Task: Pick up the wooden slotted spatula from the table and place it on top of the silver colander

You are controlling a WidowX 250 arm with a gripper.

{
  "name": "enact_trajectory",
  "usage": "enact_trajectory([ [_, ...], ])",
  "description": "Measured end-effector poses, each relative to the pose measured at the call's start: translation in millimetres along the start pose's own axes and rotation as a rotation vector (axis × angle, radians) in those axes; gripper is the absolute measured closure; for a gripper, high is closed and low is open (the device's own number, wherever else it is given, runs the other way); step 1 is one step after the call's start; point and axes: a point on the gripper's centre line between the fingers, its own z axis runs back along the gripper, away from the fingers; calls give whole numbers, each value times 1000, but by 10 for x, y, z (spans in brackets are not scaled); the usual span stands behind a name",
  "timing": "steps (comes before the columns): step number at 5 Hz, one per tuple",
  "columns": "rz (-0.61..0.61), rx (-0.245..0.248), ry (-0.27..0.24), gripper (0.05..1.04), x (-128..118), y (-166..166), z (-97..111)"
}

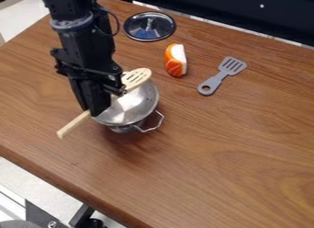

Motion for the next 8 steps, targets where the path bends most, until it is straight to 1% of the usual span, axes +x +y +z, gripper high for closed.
enact_trajectory([
  [1, 6, 10, -1, 1007, 14, 19, -19],
  [2, 7, -1, -38, 1007, 72, -8, -29],
  [3, 31, 8, -62, 1007, 143, -51, -53],
  [4, 40, 14, -74, 1007, 202, -68, -101],
  [5, 64, 48, -63, 1007, 255, -83, -192],
  [6, 70, 55, -67, 976, 268, -103, -194],
  [7, 74, 42, -74, 797, 268, -118, -210],
  [8, 78, 33, -59, 521, 255, -115, -188],
])
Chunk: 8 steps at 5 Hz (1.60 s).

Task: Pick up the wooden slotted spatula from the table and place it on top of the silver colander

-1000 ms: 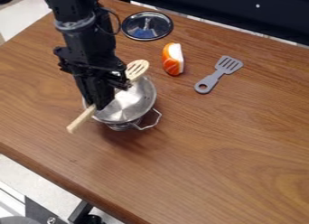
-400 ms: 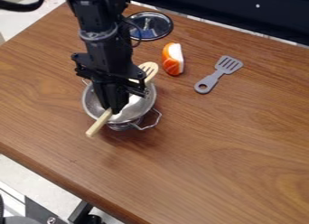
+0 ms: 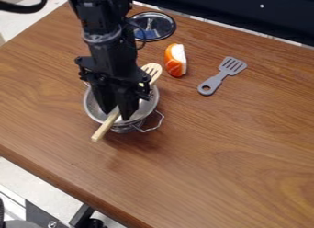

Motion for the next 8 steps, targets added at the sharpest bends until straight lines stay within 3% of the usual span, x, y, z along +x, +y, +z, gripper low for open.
enact_trajectory([
  [1, -2, -18, -1, 225, 27, 8, 51],
  [2, 24, -51, -3, 81, 105, -28, 184],
  [4, 99, -74, -42, 85, 293, -104, 395],
  [8, 122, -46, -89, 85, 615, 164, 329],
])
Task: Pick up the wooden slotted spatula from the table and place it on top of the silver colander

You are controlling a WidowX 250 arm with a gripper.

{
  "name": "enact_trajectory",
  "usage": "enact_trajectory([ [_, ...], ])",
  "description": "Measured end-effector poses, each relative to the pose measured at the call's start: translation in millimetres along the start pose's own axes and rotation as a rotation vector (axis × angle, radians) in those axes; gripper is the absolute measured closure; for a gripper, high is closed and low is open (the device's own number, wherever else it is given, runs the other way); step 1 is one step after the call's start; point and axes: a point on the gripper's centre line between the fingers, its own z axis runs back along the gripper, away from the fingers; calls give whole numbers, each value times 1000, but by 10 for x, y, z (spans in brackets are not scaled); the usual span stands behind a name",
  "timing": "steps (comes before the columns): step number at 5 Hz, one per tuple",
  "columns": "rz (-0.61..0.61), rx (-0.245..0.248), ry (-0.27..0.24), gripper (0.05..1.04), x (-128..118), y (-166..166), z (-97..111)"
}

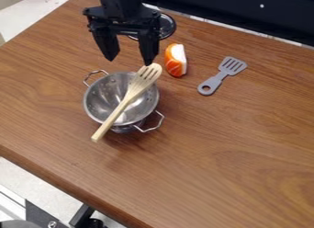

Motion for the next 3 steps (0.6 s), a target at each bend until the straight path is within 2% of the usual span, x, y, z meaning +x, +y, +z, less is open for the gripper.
enact_trajectory([
  [1, 44, -11, -25, 85, 152, 126, 39],
  [3, 48, -14, 12, 85, 193, 475, 61],
])
